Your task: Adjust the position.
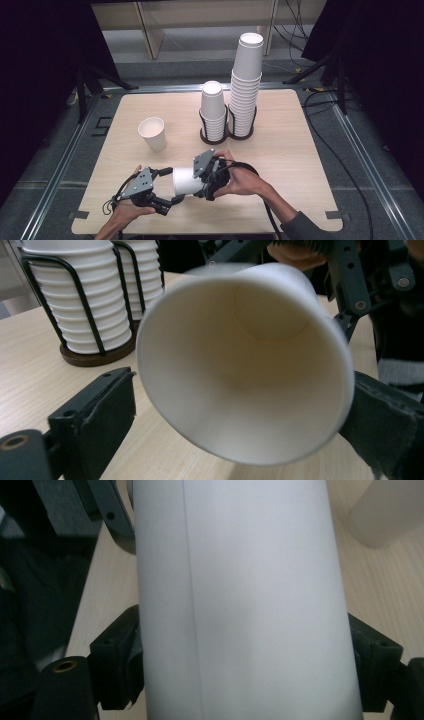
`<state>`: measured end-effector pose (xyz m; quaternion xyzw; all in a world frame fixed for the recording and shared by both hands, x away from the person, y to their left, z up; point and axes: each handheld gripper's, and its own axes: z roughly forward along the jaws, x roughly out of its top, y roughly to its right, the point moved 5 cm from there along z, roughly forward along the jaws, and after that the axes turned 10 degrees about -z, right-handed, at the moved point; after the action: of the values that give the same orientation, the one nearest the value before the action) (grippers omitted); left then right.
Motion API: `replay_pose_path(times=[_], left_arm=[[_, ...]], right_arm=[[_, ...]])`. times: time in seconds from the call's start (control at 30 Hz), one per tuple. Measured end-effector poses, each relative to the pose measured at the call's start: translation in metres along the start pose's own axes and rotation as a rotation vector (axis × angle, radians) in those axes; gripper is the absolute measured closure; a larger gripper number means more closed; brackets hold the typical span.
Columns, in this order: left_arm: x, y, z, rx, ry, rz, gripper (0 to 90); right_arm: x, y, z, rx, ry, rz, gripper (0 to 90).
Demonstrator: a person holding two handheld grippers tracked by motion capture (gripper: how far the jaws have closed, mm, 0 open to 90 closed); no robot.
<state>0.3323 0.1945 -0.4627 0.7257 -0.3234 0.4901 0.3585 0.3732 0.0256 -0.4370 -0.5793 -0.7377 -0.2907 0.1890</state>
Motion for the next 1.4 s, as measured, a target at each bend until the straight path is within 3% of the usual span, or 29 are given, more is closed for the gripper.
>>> replay_pose_path(times=[0.1,0.17,0.23,0.3,0.43,0.53,0.6,0.73,0.9,1.27,1.4], left_arm=[[0.004,0.000,-0.001,-0.012,0.047,-0.040,14.4],[0.005,0.000,-0.003,-0.017,0.060,-0.065,13.5],[0.007,0.001,-0.001,-0.039,0.104,-0.091,13.9],[0.007,0.000,-0.003,-0.019,0.095,-0.098,13.8],[0.009,0.000,-0.003,-0.031,0.134,-0.151,10.4],[0.009,0.000,-0.002,-0.027,0.132,-0.152,8.9],[0.008,0.000,-0.001,-0.035,0.142,-0.175,6.0],[0.009,0.000,-0.001,-0.025,0.151,-0.172,0.0],[0.012,0.003,0.000,-0.040,0.176,-0.196,0.0],[0.015,0.005,-0.002,-0.024,0.209,-0.178,0.0],[0.015,0.004,-0.004,-0.037,0.208,-0.177,2.0]], right_arm=[[0.000,0.005,-0.007,-0.013,0.072,0.050,21.0],[0.000,0.007,-0.010,-0.011,0.117,0.073,21.0],[0.001,0.009,-0.012,-0.009,0.158,0.084,21.0],[0.002,0.009,-0.014,-0.010,0.182,0.092,21.0],[0.003,0.010,-0.015,-0.013,0.221,0.087,21.0],[0.004,0.010,-0.015,0.000,0.250,0.100,21.0],[0.005,0.009,-0.014,0.000,0.259,0.095,21.0],[0.006,0.009,-0.013,0.005,0.268,0.085,21.0],[0.007,0.007,-0.008,0.021,0.279,0.085,20.9],[0.008,0.003,0.002,0.049,0.281,0.092,20.9],[0.007,0.000,0.006,0.060,0.278,0.125,20.9]])
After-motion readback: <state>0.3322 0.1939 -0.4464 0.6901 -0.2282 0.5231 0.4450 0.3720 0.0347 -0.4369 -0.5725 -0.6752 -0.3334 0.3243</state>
